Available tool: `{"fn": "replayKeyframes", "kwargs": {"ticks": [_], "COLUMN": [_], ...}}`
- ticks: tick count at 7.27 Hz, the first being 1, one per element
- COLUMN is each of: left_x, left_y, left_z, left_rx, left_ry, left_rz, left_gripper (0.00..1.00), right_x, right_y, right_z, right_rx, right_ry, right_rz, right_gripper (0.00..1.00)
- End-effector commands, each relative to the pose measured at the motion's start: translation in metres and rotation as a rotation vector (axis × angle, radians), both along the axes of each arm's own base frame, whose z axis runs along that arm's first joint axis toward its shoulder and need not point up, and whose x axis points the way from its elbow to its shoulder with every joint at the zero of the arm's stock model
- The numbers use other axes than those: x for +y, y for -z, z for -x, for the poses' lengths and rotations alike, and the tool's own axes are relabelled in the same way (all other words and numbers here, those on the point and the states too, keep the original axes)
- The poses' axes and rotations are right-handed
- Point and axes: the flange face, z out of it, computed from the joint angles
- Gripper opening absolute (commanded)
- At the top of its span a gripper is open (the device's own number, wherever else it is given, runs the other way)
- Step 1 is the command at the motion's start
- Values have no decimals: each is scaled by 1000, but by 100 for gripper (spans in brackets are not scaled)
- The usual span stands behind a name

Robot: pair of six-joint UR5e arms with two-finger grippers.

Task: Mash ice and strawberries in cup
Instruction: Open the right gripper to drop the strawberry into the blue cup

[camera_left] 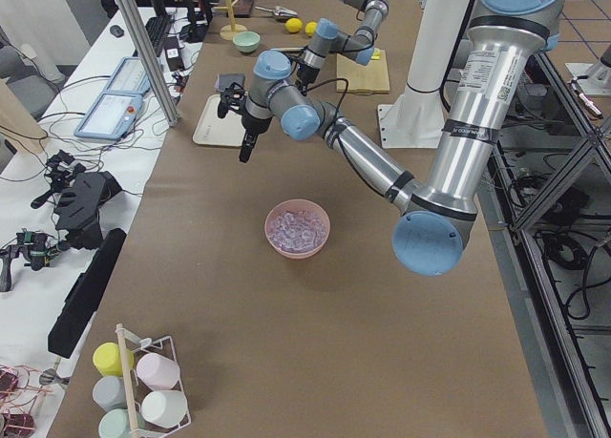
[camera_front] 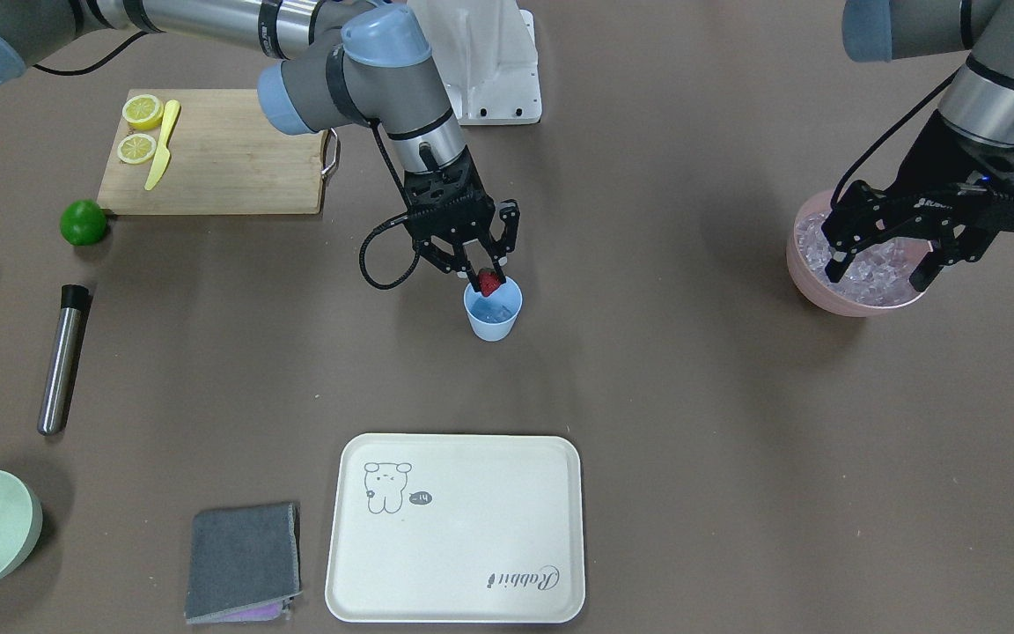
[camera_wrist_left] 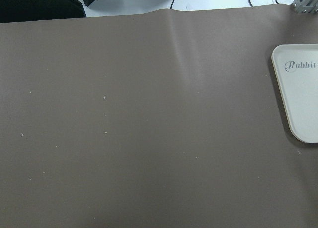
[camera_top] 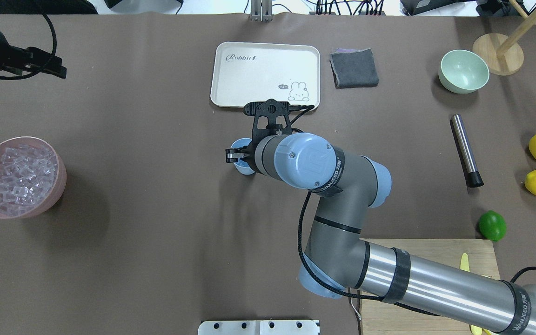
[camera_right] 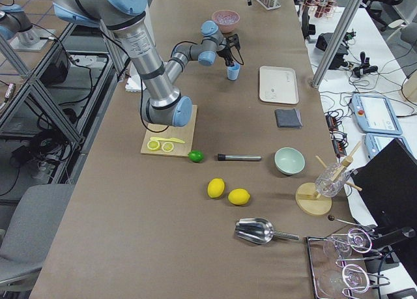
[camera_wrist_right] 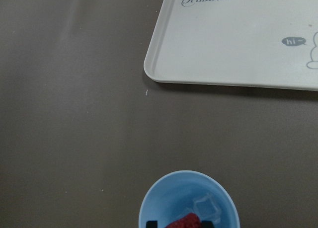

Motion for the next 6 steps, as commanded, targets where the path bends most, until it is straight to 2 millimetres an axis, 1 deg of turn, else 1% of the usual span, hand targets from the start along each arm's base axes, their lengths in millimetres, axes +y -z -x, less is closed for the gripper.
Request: {"fn": "replayKeyframes", "kwargs": {"ticks": [1, 2, 3, 4, 5, 6], "left_x": [1, 1, 1, 1, 1, 1], "left_y": [-4, -4, -4, -4, -4, -3], "left_z": [0, 0, 0, 0, 0, 1], "left_rx": [-2, -2, -3, -2, -2, -1], "left_ry": [1, 1, 0, 1, 1, 1], "left_rz": [6, 6, 5, 6, 6, 4], "left_gripper": [98, 98, 98, 98, 98, 98], "right_x": [-3, -3, -3, -3, -3, -13], "right_y": [0, 0, 0, -1, 1, 2], "right_z": [7, 7, 7, 7, 6, -2], "right_rx": [10, 10, 6, 8, 4, 1], "right_ry": [-6, -4, -5, -4, -7, -22], "right_rz": [0, 0, 0, 0, -1, 0], "right_gripper": [0, 0, 24, 95, 100, 100]}}
